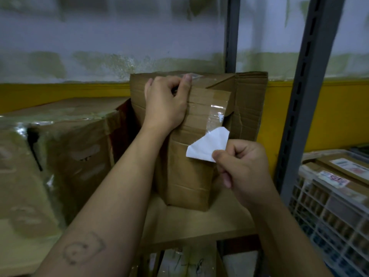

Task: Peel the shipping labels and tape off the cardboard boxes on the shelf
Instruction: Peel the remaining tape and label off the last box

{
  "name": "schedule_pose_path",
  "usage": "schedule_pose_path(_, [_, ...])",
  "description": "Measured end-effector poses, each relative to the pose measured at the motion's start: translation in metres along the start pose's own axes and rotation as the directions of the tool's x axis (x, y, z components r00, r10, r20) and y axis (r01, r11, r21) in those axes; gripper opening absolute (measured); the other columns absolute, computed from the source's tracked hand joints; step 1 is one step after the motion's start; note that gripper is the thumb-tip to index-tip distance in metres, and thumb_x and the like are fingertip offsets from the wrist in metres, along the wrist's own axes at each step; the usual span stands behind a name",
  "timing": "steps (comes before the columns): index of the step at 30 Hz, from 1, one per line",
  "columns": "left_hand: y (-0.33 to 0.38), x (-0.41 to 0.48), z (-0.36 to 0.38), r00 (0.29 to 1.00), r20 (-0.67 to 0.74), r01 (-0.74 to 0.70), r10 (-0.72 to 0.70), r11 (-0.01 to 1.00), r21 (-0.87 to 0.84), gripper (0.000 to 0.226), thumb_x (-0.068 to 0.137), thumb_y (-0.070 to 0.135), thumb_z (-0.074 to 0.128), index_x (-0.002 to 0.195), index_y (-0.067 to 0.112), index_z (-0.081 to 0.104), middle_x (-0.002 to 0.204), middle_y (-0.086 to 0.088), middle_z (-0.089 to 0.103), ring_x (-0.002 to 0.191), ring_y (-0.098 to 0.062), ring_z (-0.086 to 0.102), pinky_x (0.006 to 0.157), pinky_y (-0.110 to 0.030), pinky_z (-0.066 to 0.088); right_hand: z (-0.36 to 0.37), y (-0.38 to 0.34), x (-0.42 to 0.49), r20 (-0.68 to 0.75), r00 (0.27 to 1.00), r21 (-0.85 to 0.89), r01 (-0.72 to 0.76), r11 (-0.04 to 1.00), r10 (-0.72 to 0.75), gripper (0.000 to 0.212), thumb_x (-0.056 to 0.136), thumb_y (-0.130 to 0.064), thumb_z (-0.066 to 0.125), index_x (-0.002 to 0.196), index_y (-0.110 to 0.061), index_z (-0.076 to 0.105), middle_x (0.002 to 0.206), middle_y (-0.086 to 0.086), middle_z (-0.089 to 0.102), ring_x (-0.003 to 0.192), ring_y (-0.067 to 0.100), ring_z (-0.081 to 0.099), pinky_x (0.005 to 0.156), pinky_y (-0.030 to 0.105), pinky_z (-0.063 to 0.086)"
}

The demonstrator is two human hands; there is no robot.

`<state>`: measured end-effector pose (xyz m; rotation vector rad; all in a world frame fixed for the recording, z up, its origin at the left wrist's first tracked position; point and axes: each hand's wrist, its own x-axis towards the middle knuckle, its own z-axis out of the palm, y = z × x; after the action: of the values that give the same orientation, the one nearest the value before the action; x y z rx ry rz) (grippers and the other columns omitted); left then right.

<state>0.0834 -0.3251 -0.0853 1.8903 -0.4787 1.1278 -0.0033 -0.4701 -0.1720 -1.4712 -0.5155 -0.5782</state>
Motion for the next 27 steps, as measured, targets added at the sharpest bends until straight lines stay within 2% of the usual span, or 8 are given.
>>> schedule_pose_path(3, [-0.001, 0.002, 0.001, 1.000, 0.005, -0.016, 0.015, 1.000, 0.021, 0.051, 0.099, 0.036, 0.047, 0.049, 0.033, 0.037, 0.050, 0.027, 0.050, 0.056, -0.003, 0.042, 0.095, -0.067, 0.039, -0.005, -0.007, 0.004, 0.071, 0.996, 0.072, -0.055, 0.996, 0.049, 0.033, 0.072, -0.006, 0.060, 0.043, -0.011, 0.044, 0.038, 0.012, 0.037, 0.026, 0.011, 0.031, 0.038, 0.014, 0.027])
schedule_pose_path(9, [0.002, 0.002, 0.003, 1.000, 0.004, -0.012, 0.012, 0.998, 0.056, 0.049, 0.100, 0.037, 0.047, 0.051, 0.033, 0.040, 0.050, 0.016, 0.042, 0.068, -0.016, 0.046, 0.098, -0.063, 0.038, -0.011, -0.018, 0.007, 0.187, 0.974, 0.187, -0.163, 0.969, 0.128, 0.037, 0.072, -0.002, 0.056, 0.041, -0.019, 0.047, 0.037, 0.002, 0.039, 0.025, 0.006, 0.029, 0.035, 0.011, 0.023])
schedule_pose_path(12, [0.003, 0.001, 0.004, 1.000, 0.006, -0.025, 0.024, 0.997, 0.068, 0.049, 0.099, 0.036, 0.046, 0.051, 0.032, 0.036, 0.051, 0.014, 0.040, 0.064, -0.015, 0.042, 0.099, -0.061, 0.039, -0.014, -0.021, 0.004, 0.207, 0.967, 0.214, -0.192, 0.958, 0.148, 0.036, 0.073, -0.001, 0.055, 0.042, -0.017, 0.045, 0.035, -0.002, 0.037, 0.025, 0.005, 0.028, 0.035, 0.011, 0.022])
schedule_pose_path(18, [0.005, 0.000, -0.001, 0.999, 0.027, -0.032, 0.031, 0.997, 0.070, 0.049, 0.099, 0.034, 0.047, 0.052, 0.032, 0.034, 0.051, 0.013, 0.037, 0.067, -0.018, 0.040, 0.099, -0.062, 0.037, -0.019, -0.026, 0.003, 0.260, 0.949, 0.145, -0.223, 0.964, 0.180, 0.032, 0.073, 0.001, 0.054, 0.046, -0.009, 0.040, 0.039, 0.004, 0.038, 0.026, 0.006, 0.028, 0.034, 0.014, 0.027])
schedule_pose_path(19, [0.006, -0.001, -0.001, 0.999, 0.027, -0.035, 0.033, 0.997, 0.070, 0.049, 0.099, 0.035, 0.047, 0.052, 0.031, 0.033, 0.051, 0.013, 0.037, 0.067, -0.018, 0.040, 0.099, -0.062, 0.037, -0.019, -0.026, 0.002, 0.272, 0.943, 0.151, -0.236, 0.960, 0.189, 0.031, 0.073, 0.001, 0.054, 0.047, -0.006, 0.039, 0.039, 0.005, 0.037, 0.026, 0.006, 0.028, 0.036, 0.015, 0.035])
schedule_pose_path(21, [0.006, 0.000, -0.002, 0.999, 0.032, -0.030, 0.028, 0.997, 0.076, 0.049, 0.098, 0.034, 0.046, 0.052, 0.030, 0.032, 0.050, 0.012, 0.035, 0.066, -0.018, 0.039, 0.099, -0.062, 0.038, -0.020, -0.028, -0.001, 0.286, 0.935, 0.160, -0.264, 0.951, 0.211, 0.031, 0.077, 0.002, 0.054, 0.050, -0.004, 0.041, 0.037, 0.004, 0.035, 0.027, 0.007, 0.028, 0.059, 0.024, 0.055])
schedule_pose_path(23, [0.004, -0.001, -0.005, 1.000, 0.007, -0.017, 0.016, 0.998, 0.064, 0.050, 0.099, 0.033, 0.046, 0.052, 0.028, 0.031, 0.050, 0.011, 0.034, 0.063, -0.017, 0.038, 0.100, -0.060, 0.038, -0.020, -0.030, -0.004, 0.263, 0.935, 0.115, -0.277, 0.954, 0.239, 0.036, 0.084, 0.002, 0.061, 0.053, -0.003, 0.044, 0.034, 0.004, 0.035, 0.028, 0.009, 0.036, 0.078, 0.042, 0.058])
schedule_pose_path(27, [0.001, -0.001, -0.011, 1.000, -0.008, 0.010, -0.010, 1.000, 0.025, 0.048, 0.100, 0.033, 0.044, 0.053, 0.026, 0.035, 0.049, 0.009, 0.036, 0.059, -0.012, 0.040, 0.098, -0.063, 0.040, -0.025, -0.030, -0.016, 0.178, 0.942, 0.020, -0.293, 0.956, 0.285, 0.032, 0.082, -0.030, 0.065, 0.057, -0.012, 0.057, 0.044, 0.002, 0.045, 0.037, 0.014, 0.046, 0.069, 0.044, 0.059])
